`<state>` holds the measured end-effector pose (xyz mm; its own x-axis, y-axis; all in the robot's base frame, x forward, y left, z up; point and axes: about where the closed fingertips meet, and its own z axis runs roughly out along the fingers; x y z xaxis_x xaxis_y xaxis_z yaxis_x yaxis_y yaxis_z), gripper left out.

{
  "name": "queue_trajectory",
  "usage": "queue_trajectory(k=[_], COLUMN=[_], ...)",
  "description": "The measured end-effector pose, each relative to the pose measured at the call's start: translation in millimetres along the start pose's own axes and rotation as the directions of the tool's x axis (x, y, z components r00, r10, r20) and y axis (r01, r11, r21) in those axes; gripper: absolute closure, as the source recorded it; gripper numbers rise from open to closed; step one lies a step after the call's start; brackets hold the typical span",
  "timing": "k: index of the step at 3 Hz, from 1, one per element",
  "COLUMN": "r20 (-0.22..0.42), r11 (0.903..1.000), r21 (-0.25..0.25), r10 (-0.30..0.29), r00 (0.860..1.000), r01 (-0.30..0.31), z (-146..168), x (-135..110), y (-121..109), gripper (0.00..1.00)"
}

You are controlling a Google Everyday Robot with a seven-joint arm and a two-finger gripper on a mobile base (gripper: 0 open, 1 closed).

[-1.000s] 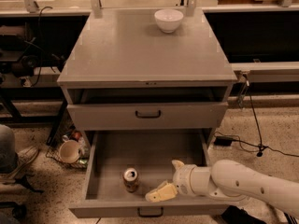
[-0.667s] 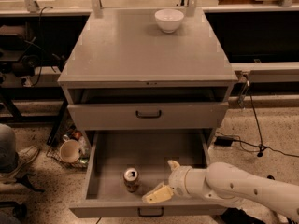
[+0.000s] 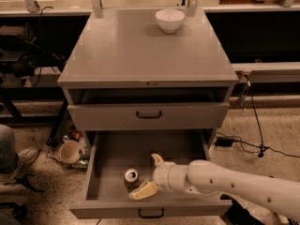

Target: Pick orange can from middle drawer and place on counter

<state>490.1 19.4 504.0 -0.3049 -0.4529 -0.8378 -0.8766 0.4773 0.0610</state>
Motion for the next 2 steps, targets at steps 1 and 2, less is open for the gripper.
queue_trajectory(k=[1, 2], r20=[0.025, 0.039], r11=[0.9995, 0.9995], r21=[-0.002, -0.004], r10=[-0.031, -0.031], r00=[0.999, 0.999], r01=[0.031, 0.031], z=[30, 53], x=[-6, -3], y=[-4, -9], gripper=[0.0, 0.0])
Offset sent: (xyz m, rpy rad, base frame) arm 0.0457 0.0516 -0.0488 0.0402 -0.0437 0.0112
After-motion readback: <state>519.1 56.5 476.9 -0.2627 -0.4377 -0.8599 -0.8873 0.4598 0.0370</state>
